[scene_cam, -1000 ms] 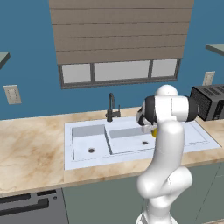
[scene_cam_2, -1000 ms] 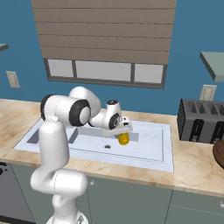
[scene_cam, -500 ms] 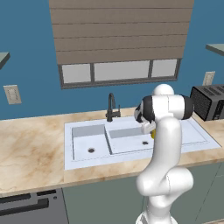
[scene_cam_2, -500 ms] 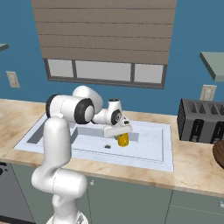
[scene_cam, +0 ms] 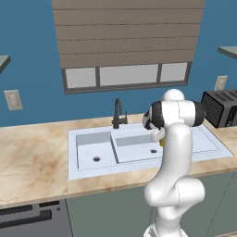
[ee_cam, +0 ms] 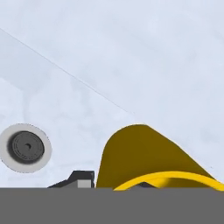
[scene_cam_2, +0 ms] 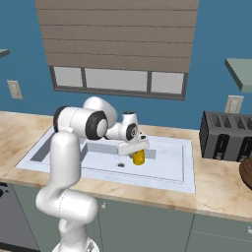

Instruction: Pick the mug and place it in the sink. Pick the bowl and place it in the open cabinet and then close the cabinet.

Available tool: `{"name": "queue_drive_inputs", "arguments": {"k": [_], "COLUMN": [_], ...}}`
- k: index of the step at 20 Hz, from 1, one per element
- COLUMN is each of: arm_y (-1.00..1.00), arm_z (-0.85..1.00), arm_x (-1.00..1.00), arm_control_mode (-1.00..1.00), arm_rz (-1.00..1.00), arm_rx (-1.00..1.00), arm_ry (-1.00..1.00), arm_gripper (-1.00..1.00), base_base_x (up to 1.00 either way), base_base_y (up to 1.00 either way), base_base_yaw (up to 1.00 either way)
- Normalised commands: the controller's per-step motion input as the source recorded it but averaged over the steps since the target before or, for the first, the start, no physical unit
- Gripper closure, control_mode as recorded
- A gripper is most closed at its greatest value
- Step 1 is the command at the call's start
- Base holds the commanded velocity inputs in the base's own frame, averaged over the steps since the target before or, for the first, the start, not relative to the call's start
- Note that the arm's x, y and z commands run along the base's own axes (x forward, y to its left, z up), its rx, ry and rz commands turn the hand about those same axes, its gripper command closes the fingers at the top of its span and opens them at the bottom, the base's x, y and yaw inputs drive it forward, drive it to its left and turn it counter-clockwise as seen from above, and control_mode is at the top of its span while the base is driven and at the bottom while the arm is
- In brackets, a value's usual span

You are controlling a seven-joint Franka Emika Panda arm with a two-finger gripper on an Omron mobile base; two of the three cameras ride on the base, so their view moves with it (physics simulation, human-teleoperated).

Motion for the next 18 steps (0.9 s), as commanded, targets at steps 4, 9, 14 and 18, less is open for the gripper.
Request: {"name": "queue_drive_inputs", "arguments": {"k": [4,9,14,18], "arm_y": [0.00,0.00,0.00,0.00], "arm_z": [-0.59,-0.55,-0.54,-0.55], "arm_x": [0.00,-0.07,-0.33,-0.38], "arm_control_mode": [-1.00,-1.00,-1.00,-1.00], "arm_rz": [0.10,0.09,0.10,0.06], "arm_rx": [0.03,0.04,0.04,0.01], "arm_ry": [0.08,0.09,0.07,0.02], "arm_gripper": [1.00,1.00,1.00,1.00], "base_base_x": [0.00,0.00,0.00,0.00], "base_base_y": [0.00,0.00,0.00,0.00], "base_base_yaw": [0.00,0.00,0.00,0.00]}}
